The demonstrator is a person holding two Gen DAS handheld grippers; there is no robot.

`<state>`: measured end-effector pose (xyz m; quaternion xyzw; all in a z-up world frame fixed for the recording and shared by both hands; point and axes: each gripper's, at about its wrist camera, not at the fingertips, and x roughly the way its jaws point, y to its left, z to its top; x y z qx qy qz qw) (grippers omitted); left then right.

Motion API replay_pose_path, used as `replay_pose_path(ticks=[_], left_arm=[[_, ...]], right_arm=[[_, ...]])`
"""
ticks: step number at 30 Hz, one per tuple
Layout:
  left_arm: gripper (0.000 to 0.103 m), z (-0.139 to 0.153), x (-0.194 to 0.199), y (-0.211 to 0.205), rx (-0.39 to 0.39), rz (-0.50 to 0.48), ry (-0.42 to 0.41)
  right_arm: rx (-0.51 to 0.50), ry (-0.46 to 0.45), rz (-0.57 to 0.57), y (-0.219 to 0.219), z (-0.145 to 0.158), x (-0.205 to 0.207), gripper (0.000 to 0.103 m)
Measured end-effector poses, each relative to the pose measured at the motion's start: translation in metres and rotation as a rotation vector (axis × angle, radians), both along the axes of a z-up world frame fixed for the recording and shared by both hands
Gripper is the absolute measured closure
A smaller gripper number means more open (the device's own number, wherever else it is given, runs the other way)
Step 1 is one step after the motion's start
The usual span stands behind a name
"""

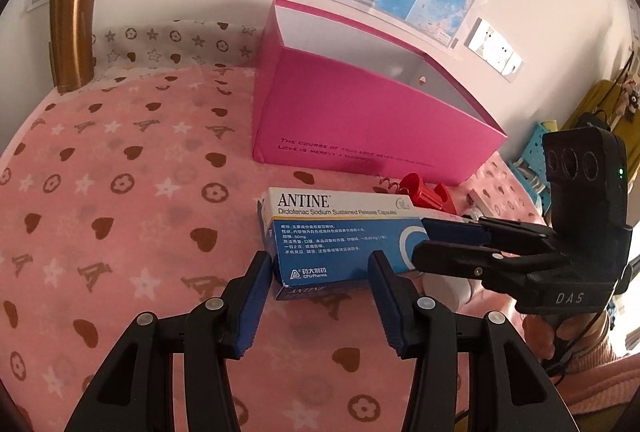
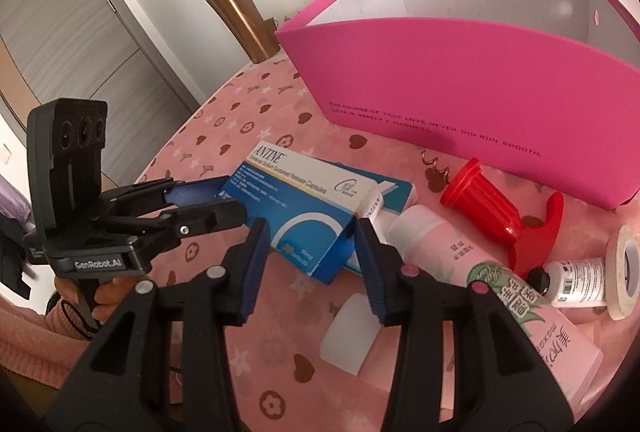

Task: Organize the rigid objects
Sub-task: 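Move the left gripper to the blue ANTINE box and grasp it, then lift the ANTINE box with the left gripper and drop it into the magenta box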

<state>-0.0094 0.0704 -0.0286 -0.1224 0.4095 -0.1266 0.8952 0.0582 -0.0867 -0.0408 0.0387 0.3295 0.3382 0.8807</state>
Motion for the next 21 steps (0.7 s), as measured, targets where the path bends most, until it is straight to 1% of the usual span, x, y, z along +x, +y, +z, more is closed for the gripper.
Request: replay_pose_path(ticks=[10,17,21], left_arm=[[0.053,0.002,0.001,-0.007,0.009,-0.006,-0.007],[0.053,0.0,0.004,-0.008,0.02,-0.013,-0.002],[0.053,0.0,0.005,-0.009,0.023,-0.017,-0.003]], right_arm=[[0.003,-0.028,-0.004,-0.005,0.007,-0.004,0.056],[0.0,0.003,-0.018,-0.008,0.003,0.004,0.056],[-0.02,-0.008,-0.032,-0.005,0.003,0.007,0.056]])
